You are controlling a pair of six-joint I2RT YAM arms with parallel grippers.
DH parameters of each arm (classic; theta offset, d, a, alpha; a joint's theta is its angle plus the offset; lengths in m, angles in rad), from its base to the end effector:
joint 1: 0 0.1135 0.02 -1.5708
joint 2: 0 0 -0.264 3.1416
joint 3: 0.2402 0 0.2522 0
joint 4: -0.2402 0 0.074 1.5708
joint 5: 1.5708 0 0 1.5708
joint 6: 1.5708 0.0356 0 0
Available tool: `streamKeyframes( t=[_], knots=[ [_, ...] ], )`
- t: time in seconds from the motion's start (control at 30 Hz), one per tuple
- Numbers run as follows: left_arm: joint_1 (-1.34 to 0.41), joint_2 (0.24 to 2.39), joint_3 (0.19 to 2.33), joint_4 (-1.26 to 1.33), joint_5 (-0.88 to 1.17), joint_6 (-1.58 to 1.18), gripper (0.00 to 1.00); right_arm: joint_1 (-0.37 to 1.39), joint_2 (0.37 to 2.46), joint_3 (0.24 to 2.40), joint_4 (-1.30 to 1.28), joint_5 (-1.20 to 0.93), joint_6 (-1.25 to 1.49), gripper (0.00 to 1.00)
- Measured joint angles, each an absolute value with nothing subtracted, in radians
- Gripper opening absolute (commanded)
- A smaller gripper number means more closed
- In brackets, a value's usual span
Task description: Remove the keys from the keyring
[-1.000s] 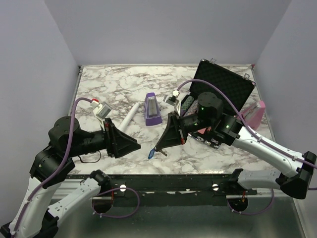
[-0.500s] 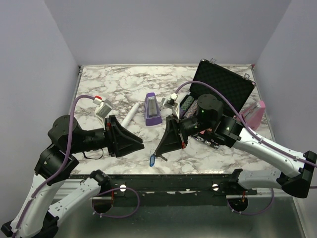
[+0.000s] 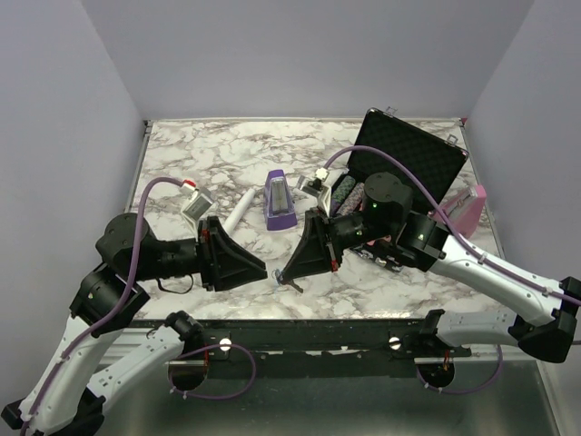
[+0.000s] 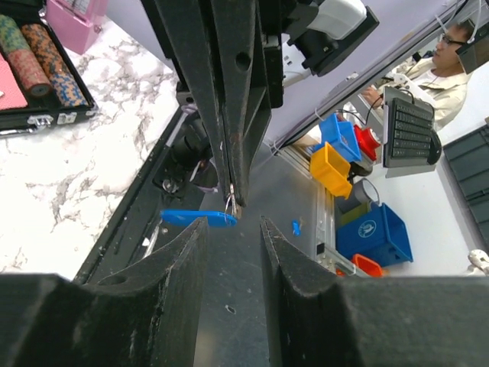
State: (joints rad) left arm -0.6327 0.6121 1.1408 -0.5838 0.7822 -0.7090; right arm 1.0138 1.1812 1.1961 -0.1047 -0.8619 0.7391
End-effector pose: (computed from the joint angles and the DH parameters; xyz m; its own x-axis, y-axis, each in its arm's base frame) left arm 0.0531 -0.0701 0.4351 -0.6763 -0.0768 -0.7326 0.7202 0.1395 -0.6795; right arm 0.1148 0.2355 0.4126 -0.6765 -0.2567 -0.6902 -0.6719 -0.1687 0.7212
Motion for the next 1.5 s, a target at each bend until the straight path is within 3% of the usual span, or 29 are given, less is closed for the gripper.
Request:
streamKeyframes(
  t=[0.27, 0.9, 1.5],
  knots=[
    [-0.657, 0.545, 1.021, -0.482, 0.751, -0.798, 0.3, 1.013, 1.156, 1.194, -0.101, -0.783, 0.742, 0.01],
    [-0.67, 0.424, 0.874, -0.203, 0.616, -0.96, 0.32, 1.014, 1.136, 1.171, -0.024, -0.756, 0.771, 0.01],
    [-0.743, 0.465, 0.875, -0.182, 0.574, -0.969, 0.37, 1.015, 1.135, 1.164, -0.007, -0.746, 0.771, 0.01]
  ],
)
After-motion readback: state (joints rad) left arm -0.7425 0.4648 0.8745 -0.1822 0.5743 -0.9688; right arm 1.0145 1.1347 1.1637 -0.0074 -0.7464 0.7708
